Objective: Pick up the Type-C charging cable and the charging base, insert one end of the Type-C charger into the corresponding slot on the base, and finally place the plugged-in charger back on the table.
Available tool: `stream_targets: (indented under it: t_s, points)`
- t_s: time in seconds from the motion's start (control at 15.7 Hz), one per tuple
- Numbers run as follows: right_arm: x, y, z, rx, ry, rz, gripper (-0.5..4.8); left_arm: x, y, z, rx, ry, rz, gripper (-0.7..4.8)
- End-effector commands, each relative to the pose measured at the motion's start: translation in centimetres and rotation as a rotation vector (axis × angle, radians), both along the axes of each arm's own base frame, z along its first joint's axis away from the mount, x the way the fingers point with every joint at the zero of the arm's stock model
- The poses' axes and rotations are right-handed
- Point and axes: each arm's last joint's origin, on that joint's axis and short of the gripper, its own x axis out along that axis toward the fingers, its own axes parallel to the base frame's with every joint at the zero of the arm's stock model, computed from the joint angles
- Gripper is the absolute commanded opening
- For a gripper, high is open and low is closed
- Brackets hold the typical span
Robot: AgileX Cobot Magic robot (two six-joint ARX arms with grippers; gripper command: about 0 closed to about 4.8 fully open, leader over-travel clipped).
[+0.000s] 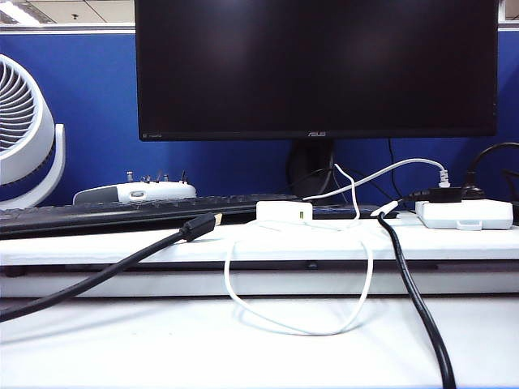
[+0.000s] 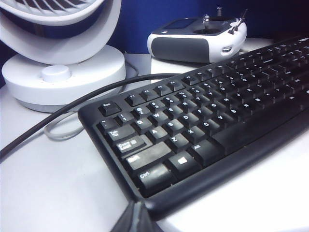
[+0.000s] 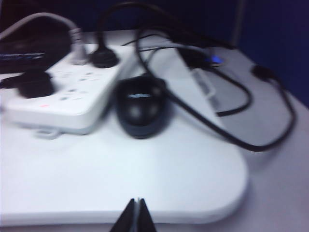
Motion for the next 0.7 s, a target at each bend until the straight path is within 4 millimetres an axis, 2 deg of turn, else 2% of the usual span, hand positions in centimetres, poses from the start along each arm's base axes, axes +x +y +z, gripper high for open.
stream_targets:
  t_s: [0.06, 0.38, 0.7]
  points:
    - [0.03, 0.16, -0.32, 0.002, 0.013, 0.048, -0.01, -0.02, 0.00, -0.12, -0.003, 0.009, 0.003, -0.03]
    - [0.03, 0.18, -0.32, 0.091, 0.005, 0.039, -0.01, -0.02, 0.00, -0.12, -0.003, 0.009, 0.003, -0.03]
    - [0.05, 0.90, -0.22, 0.087, -0.001, 0.117, -0.01, -0.02, 0.00, -0.12, -0.003, 0.009, 0.003, -0.03]
